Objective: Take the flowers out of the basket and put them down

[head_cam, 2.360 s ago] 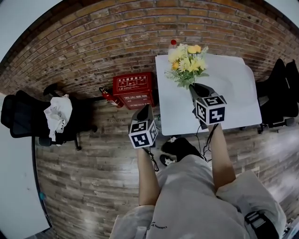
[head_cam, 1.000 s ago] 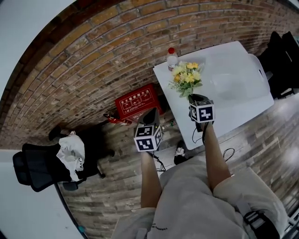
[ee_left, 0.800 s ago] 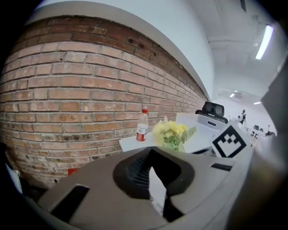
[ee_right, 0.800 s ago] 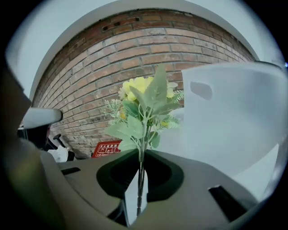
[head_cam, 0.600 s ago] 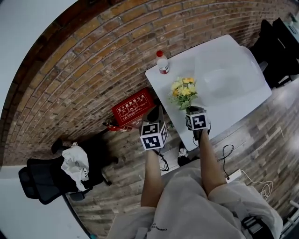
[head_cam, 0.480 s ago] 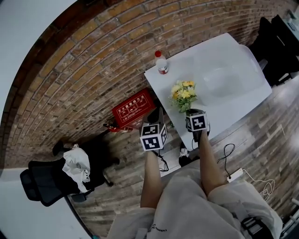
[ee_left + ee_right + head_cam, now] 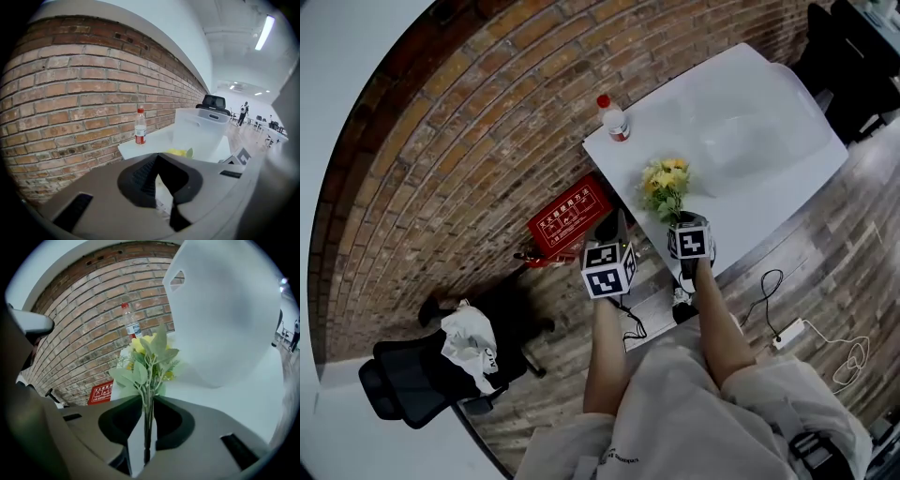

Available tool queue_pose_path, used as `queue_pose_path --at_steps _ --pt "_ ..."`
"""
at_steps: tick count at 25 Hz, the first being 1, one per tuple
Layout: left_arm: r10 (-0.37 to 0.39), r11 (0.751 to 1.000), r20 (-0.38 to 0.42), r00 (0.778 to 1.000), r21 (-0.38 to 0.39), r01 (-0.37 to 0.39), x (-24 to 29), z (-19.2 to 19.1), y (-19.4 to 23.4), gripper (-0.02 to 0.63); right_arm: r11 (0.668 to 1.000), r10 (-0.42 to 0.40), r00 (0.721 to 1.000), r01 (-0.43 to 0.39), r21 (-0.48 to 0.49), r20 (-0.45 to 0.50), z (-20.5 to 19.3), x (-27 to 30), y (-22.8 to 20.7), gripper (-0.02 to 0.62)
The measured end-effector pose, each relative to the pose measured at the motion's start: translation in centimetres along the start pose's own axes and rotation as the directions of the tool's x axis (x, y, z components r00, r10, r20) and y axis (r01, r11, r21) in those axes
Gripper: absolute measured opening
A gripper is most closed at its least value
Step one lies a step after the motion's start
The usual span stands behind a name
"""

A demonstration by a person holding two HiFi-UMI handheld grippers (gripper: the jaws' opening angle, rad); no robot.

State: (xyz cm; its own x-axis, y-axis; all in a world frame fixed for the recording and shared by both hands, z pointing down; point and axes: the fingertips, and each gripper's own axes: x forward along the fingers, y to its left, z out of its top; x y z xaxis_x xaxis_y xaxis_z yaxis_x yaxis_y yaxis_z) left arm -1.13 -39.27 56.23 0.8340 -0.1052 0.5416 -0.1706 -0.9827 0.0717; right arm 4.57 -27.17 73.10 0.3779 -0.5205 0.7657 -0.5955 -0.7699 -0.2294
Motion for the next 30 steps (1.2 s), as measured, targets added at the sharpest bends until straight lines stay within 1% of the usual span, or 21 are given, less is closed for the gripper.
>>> queue_pose_path --at_steps 2,4,7,9,12,15,20,24,28,30 --pt "-0.019 1.0 -0.007 1.0 0.013 0.019 0.4 0.0 -0.4 0.025 1.0 0.006 1.0 -0.006 0.007 -0.001 -0.2 -0.3 0.1 0.12" --pt "-0.046 0.999 -0.002 0.999 0.022 0.046 0.8 0.4 -1.2 0.025 1.0 0.01 1.0 -0.01 0.02 -0.003 -0.5 -0.7 -0.2 0.168" --pt "-0.074 0.997 0.018 0.997 0.034 0.073 1.4 1.4 -2.0 0.025 0.999 0.019 1.0 -0.02 0.044 0.019 -0.3 -1.1 -0.8 0.186" --pt "-0.085 0.996 0.037 0.996 0.035 0.084 1.5 2.0 -2.5 0.025 0.999 0.021 0.999 -0.023 0.041 0.046 0.3 -1.8 -1.5 0.19" --pt "-0.119 0.993 0.039 0.992 0.028 0.118 1.5 1.3 -3.4 0.025 1.0 -0.01 0.997 0.008 0.027 0.075 0.6 -4.4 -2.8 0.193" --pt "-0.161 0.987 0.036 0.986 0.015 0.16 2.0 0.4 -4.3 0.025 0.998 -0.044 0.991 0.038 0.051 0.125 1.3 -6.3 -4.3 0.193" --pt "-0.236 0.971 0.024 0.971 0.048 0.235 0.5 -0.9 -5.2 0.025 0.985 -0.118 0.968 0.086 0.153 0.22 1.1 -9.9 -4.9 0.193" --pt "-0.281 0.957 0.017 0.96 0.074 0.279 -1.4 -1.2 -4.7 0.025 0.969 -0.155 0.945 0.088 0.231 0.288 0.1 -12.9 -3.1 0.192" --pt "-0.323 0.941 -0.005 0.946 0.103 0.322 -2.6 -2.3 -4.7 0.025 0.953 -0.207 0.925 0.117 0.279 0.319 -2.0 -14.9 -1.2 0.186" --pt "-0.351 0.93 -0.017 0.936 0.114 0.35 -3.3 -3.0 -5.0 0.025 0.947 -0.225 0.921 0.13 0.295 0.317 -3.4 -15.6 -0.3 0.186"
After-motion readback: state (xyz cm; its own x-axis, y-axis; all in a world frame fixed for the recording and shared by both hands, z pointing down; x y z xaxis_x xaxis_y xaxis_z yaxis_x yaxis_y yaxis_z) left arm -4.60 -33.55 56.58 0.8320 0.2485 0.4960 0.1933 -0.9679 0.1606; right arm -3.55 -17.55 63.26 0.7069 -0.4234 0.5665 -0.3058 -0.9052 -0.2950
